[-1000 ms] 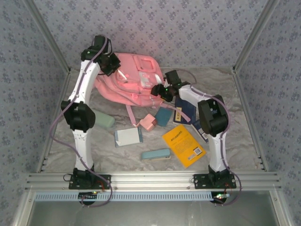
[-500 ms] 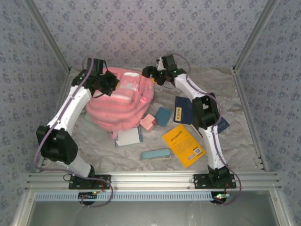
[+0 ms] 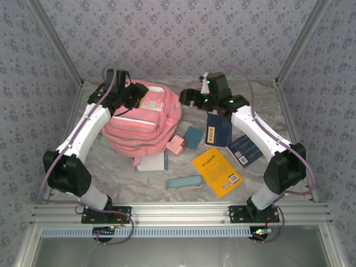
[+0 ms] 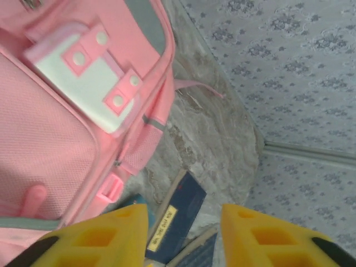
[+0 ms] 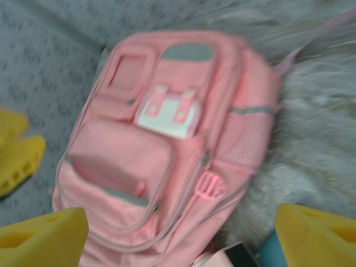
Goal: Pack the student bag
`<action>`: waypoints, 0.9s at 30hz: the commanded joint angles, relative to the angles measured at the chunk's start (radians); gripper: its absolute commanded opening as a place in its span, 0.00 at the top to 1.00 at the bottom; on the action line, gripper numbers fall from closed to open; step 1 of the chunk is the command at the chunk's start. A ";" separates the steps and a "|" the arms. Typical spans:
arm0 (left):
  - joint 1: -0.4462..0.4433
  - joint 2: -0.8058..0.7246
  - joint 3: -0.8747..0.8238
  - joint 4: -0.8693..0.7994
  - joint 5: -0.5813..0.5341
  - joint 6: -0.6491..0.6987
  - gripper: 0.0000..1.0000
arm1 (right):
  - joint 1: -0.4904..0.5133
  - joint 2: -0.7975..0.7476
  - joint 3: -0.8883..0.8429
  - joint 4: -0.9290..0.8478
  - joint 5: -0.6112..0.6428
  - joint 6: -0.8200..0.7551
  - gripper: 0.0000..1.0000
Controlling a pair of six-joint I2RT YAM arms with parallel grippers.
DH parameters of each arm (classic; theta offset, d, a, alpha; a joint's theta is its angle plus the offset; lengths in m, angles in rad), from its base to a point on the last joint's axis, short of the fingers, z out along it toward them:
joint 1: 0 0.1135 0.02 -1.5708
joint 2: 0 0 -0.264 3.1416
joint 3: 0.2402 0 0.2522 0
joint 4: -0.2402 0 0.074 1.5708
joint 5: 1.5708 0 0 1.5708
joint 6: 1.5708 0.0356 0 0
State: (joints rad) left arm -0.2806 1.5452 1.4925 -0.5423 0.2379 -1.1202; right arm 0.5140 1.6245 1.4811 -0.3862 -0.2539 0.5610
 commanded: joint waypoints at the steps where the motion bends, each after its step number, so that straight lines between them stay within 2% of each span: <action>1: 0.073 -0.094 -0.072 -0.130 -0.032 0.164 0.53 | 0.087 0.102 0.021 -0.044 -0.040 -0.114 0.09; 3: 0.133 -0.147 -0.124 -0.157 -0.008 0.194 0.51 | 0.112 0.136 0.038 -0.004 -0.112 -0.206 0.18; 4: 0.165 -0.174 -0.147 -0.180 -0.010 0.212 0.50 | 0.141 0.146 0.037 0.021 -0.109 -0.243 0.23; 6: 0.217 -0.230 -0.185 -0.208 -0.014 0.240 0.49 | 0.211 0.182 0.063 -0.002 -0.028 -0.292 0.21; 7: 0.242 -0.257 -0.202 -0.220 -0.018 0.250 0.48 | 0.239 0.208 0.088 -0.034 -0.019 -0.266 0.18; 11: 0.305 -0.351 -0.243 -0.279 -0.060 0.275 0.48 | 0.257 0.277 0.129 -0.051 -0.016 0.131 0.20; 13: 0.308 -0.394 -0.270 -0.295 -0.094 0.265 0.48 | 0.276 0.255 0.063 0.028 -0.014 0.350 0.22; 16: 0.308 -0.454 -0.329 -0.287 -0.102 0.208 0.48 | 0.307 0.183 -0.071 0.147 0.078 0.596 0.26; 20: 0.308 -0.495 -0.375 -0.288 -0.093 0.171 0.48 | 0.314 0.138 -0.157 0.202 0.147 0.722 0.27; 27: 0.299 -0.524 -0.408 -0.275 -0.076 0.151 0.48 | 0.323 0.209 -0.199 0.350 0.110 0.823 0.31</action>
State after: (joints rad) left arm 0.0242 1.0485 1.0931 -0.8124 0.1570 -0.9485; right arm 0.8238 1.8046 1.2888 -0.1398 -0.1574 1.2808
